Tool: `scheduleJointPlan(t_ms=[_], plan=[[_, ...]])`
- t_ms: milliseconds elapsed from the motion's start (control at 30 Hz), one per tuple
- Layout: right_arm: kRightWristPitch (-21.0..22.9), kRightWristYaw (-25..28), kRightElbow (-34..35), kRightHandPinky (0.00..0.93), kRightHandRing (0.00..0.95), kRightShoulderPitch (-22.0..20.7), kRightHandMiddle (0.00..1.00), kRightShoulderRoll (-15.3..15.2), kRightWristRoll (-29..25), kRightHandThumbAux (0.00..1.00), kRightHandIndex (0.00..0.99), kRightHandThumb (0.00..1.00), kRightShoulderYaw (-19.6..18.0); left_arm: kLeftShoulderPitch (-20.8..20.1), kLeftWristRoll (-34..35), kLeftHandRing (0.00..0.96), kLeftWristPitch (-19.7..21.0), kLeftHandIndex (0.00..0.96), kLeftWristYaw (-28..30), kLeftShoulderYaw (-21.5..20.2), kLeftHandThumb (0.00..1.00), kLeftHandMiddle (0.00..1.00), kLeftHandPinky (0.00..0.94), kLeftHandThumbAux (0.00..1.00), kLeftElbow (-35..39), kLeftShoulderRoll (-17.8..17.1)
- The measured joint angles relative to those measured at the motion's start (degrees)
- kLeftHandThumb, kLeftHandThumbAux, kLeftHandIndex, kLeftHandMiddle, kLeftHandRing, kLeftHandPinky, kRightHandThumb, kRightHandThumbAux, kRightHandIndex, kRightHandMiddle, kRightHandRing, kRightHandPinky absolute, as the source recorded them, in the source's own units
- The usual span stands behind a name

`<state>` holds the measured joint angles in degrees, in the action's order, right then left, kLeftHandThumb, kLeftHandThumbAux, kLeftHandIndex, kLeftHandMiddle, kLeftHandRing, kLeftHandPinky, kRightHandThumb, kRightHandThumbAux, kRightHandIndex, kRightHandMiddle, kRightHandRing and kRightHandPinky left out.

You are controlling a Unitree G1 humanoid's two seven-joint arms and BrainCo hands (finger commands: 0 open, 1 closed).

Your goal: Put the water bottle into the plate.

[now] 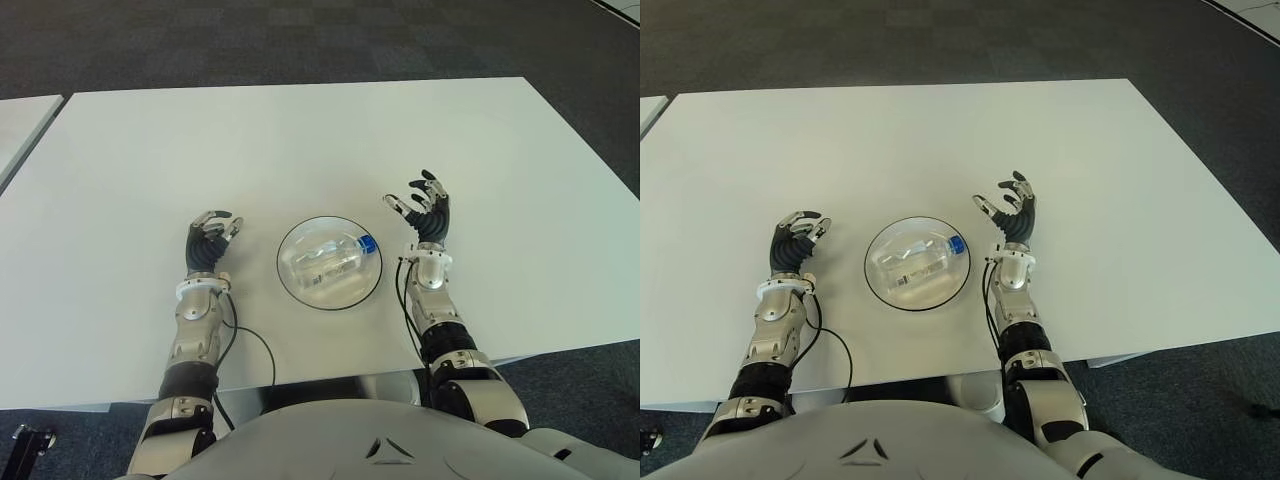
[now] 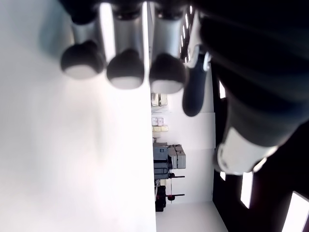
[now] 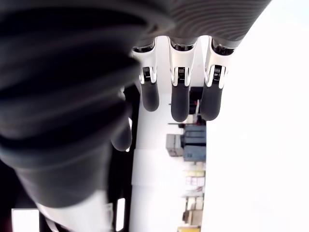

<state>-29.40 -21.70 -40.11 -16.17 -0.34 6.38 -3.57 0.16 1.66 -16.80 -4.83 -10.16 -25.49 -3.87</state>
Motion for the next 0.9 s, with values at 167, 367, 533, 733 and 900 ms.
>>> scheduleJointPlan(t_ms=[167,367,533,733,900], plan=[[0.0,1.3,-1.6,0.575,0.556,-0.2,0.537,-0.8,0.0,0.733,0.430,0.704,-0.1,0.6,-0.1,0.894,0.2,0.438,0.0,0.1,0.701,0.907,0.885,0.723,0.8,0.1],[-0.3,3.7,-3.0,0.602,0.578,-0.3,0.558,-2.6,0.3,0.731,0.431,0.706,0.4,0.8,-0.1,0.898,0.7,0.438,0.0,0.1,0.701,0.911,0.884,0.723,1.3,0.1],[-1.3,5.3,-4.7,0.615,0.592,-0.6,0.569,-4.8,1.6,0.731,0.431,0.707,1.3,0.7,0.1,0.898,0.8,0.438,0.0,0.0,0.701,0.911,0.882,0.723,1.1,0.1],[-2.0,6.1,-8.4,0.619,0.600,-1.7,0.578,-6.6,2.6,0.730,0.431,0.707,2.0,0.7,0.0,0.896,0.7,0.438,0.0,0.1,0.701,0.911,0.880,0.723,1.3,0.2],[-2.6,5.9,-10.1,0.638,0.613,-2.1,0.590,-6.9,2.7,0.730,0.432,0.708,2.3,0.9,0.1,0.895,1.2,0.438,0.0,0.1,0.701,0.908,0.877,0.723,1.9,0.3]])
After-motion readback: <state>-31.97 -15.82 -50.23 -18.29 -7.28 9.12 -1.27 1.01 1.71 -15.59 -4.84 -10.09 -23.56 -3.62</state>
